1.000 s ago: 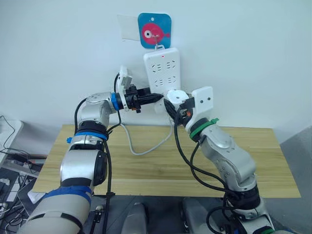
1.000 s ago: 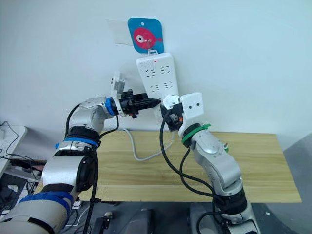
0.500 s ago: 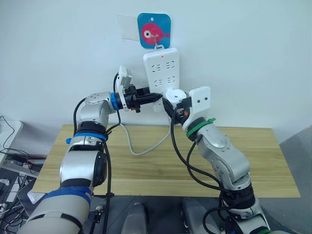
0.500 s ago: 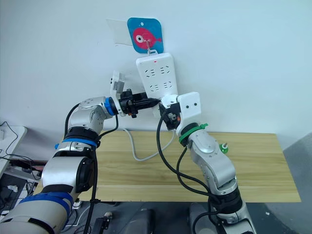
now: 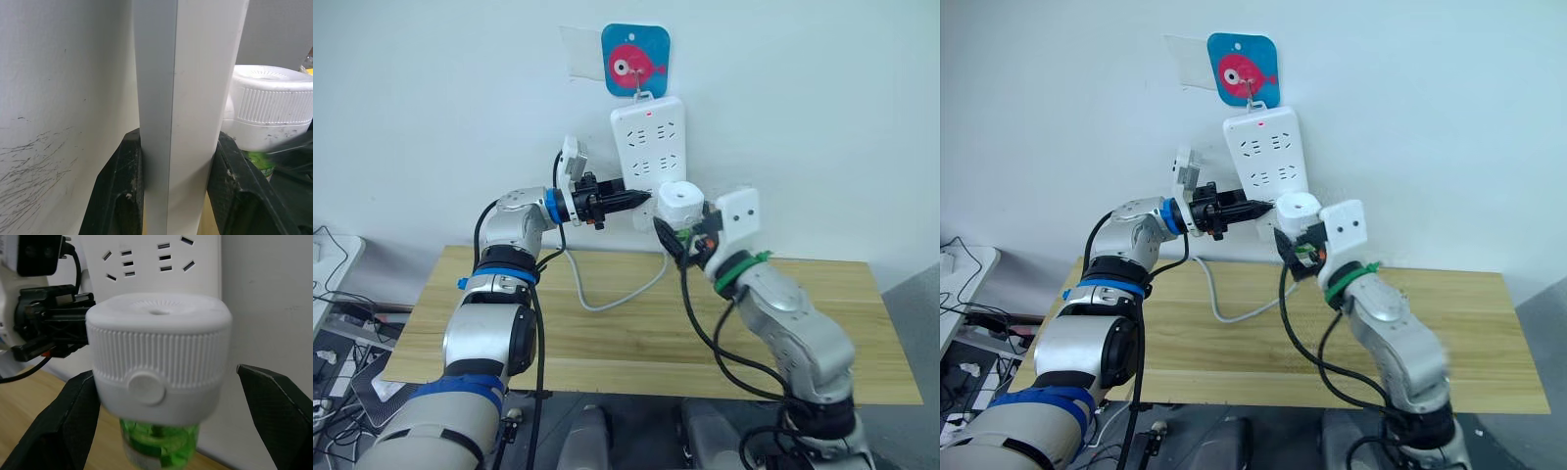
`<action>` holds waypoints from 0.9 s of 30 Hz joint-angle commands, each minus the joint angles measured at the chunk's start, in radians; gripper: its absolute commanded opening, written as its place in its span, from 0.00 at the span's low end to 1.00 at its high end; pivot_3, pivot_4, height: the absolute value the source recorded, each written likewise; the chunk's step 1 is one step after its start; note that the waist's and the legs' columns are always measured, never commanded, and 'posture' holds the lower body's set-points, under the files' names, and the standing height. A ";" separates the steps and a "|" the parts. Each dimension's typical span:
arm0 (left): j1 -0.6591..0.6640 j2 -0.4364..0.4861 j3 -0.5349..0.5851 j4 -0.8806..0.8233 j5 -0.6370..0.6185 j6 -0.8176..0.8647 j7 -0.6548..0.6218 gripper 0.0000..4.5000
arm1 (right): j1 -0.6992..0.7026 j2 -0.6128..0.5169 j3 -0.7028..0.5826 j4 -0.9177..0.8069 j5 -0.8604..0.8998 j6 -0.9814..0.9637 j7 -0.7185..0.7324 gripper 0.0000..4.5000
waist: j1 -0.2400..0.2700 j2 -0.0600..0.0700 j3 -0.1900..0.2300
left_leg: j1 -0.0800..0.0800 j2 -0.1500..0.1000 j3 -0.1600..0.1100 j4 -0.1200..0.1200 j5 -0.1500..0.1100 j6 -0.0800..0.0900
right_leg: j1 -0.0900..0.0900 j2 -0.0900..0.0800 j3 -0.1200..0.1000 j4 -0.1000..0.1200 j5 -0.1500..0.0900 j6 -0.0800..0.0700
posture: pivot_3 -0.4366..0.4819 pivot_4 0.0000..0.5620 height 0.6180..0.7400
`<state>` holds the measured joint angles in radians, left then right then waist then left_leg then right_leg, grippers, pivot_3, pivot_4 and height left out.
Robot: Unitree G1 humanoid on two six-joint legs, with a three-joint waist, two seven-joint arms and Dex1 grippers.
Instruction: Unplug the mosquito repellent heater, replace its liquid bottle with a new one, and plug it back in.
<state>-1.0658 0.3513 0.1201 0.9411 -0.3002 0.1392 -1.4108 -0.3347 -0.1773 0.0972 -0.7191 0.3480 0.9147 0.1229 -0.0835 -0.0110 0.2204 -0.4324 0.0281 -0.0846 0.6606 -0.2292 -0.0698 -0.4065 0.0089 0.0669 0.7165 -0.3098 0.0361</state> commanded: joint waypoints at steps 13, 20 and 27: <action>-0.031 0.047 0.006 0.041 0.013 -0.045 0.002 0.29 | 0.065 -0.187 -0.268 -0.192 0.361 0.159 0.181 0.71 | -0.004 0.000 0.000 | 0.000 0.000 0.000 0.000 0.000 0.000 | 0.000 0.001 0.000 0.000 0.000 0.000 | 0.43 0.33 1.00; 0.000 0.092 0.005 0.029 0.021 -0.041 0.000 0.64 | 0.041 -0.211 -0.229 -0.149 0.394 0.123 0.192 0.13 | -0.005 0.000 0.000 | 0.000 0.001 0.000 0.000 0.000 0.000 | 0.000 0.002 0.000 0.000 0.000 0.000 | 0.46 0.32 1.00; 0.118 0.202 0.025 -0.111 -0.002 0.014 0.005 1.00 | 0.002 -0.220 -0.156 -0.074 0.381 0.057 0.231 0.00 | -0.001 0.000 0.000 | 0.000 0.001 0.000 -0.001 0.000 0.000 | 0.000 0.002 0.000 0.000 0.000 0.000 | 0.53 0.31 1.00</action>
<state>-0.9554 0.5216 0.1217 0.9029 -0.2777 0.1347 -1.4051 -0.3113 -0.3931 -0.0717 -0.7880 0.7263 1.0111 0.3340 -0.0848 -0.0111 0.2205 -0.4320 0.0291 -0.0856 0.6599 -0.2293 -0.0697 -0.4064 0.0106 0.0662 0.7166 -0.3100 0.0358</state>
